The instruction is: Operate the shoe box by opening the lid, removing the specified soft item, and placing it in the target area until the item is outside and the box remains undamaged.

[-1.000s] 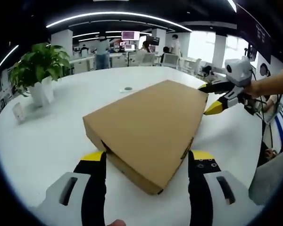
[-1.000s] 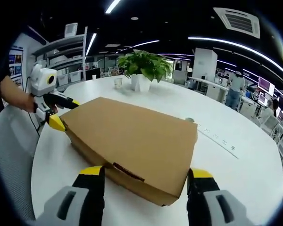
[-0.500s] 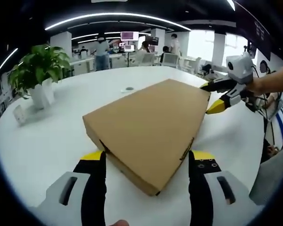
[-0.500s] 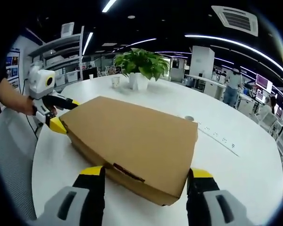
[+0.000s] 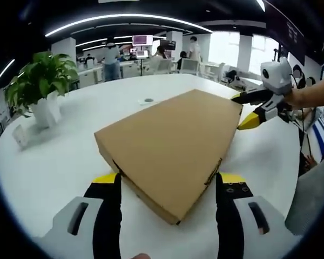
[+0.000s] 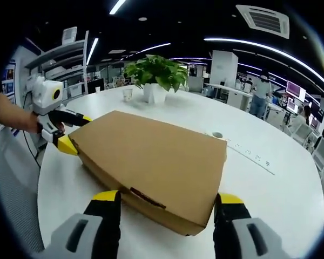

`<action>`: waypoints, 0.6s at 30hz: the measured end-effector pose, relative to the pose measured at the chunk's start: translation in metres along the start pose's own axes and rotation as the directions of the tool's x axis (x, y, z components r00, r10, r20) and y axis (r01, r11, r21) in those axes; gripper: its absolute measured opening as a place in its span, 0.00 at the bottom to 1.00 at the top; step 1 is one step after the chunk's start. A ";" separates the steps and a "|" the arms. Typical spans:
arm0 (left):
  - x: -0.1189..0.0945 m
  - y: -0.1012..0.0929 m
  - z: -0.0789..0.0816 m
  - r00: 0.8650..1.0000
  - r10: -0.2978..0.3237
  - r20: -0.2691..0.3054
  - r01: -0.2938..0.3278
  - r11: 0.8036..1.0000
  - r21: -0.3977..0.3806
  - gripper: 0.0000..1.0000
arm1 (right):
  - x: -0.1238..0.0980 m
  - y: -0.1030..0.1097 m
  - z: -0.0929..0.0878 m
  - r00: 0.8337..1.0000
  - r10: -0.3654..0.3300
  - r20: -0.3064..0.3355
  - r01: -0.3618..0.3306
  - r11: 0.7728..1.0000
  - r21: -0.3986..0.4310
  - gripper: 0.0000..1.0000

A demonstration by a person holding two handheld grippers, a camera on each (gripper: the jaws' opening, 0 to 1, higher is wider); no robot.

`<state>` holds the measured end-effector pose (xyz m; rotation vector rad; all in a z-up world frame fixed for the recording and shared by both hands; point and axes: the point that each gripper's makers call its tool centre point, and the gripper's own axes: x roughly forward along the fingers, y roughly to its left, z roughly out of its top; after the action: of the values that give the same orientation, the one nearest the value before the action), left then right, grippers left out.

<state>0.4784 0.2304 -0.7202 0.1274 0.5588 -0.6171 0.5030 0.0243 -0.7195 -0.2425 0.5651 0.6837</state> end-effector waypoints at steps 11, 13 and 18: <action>-0.008 0.028 -0.006 0.998 -0.034 -0.043 0.036 0.998 0.046 0.70 | 0.012 0.025 0.009 0.999 -0.050 0.007 0.049 0.998 0.033 0.68; -0.010 0.034 -0.007 0.998 -0.035 -0.055 0.038 0.998 0.056 0.70 | 0.015 0.030 0.011 0.998 -0.057 0.007 0.057 0.998 0.040 0.67; -0.015 0.047 -0.010 0.996 -0.036 -0.079 0.043 0.996 0.080 0.71 | 0.021 0.042 0.017 0.998 -0.063 0.008 0.063 0.996 0.068 0.67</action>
<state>0.4905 0.2791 -0.7231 0.2181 0.6129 -0.6758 0.4953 0.0736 -0.7185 -0.1930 0.5674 0.6034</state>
